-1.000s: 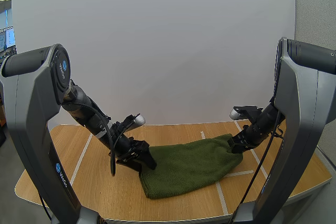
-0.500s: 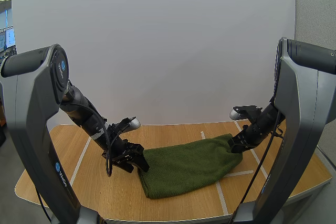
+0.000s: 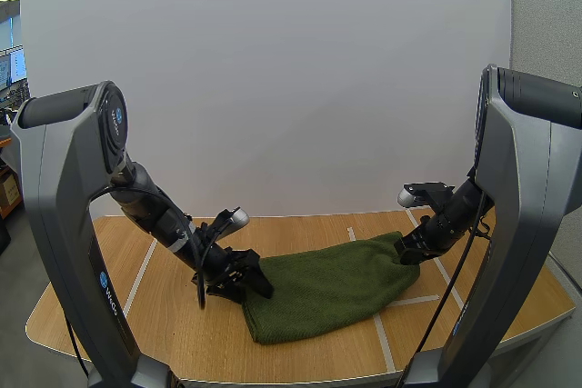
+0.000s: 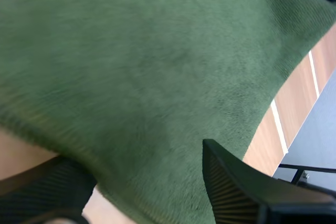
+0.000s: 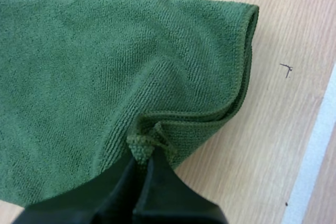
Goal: Fold the towel
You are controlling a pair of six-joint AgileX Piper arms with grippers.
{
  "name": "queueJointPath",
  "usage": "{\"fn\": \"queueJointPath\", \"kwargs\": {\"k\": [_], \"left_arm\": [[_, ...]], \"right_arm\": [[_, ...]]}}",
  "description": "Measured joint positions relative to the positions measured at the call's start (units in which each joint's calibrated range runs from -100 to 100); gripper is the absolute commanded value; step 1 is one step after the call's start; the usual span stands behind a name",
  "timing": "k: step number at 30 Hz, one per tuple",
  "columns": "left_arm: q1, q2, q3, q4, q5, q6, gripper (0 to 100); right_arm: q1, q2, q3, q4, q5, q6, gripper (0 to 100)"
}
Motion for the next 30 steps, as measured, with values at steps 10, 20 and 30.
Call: {"fn": "queueJointPath", "kwargs": {"k": [10, 20, 30], "left_arm": [[-4.12, 0.0, -1.8, -0.1, -3.9, 0.2, 81], [-4.19, 0.8, -1.8, 0.4, -8.0, 0.2, 0], [-4.00, -1.2, -3.1, 3.2, -8.4, 0.6, 0]], "right_arm": [[0.0, 0.0, 0.0, 0.1, 0.0, 0.0, 0], [0.0, 0.0, 0.0, 0.1, 0.0, 0.0, 0], [0.0, 0.0, 0.0, 0.1, -0.4, 0.0, 0]]}}
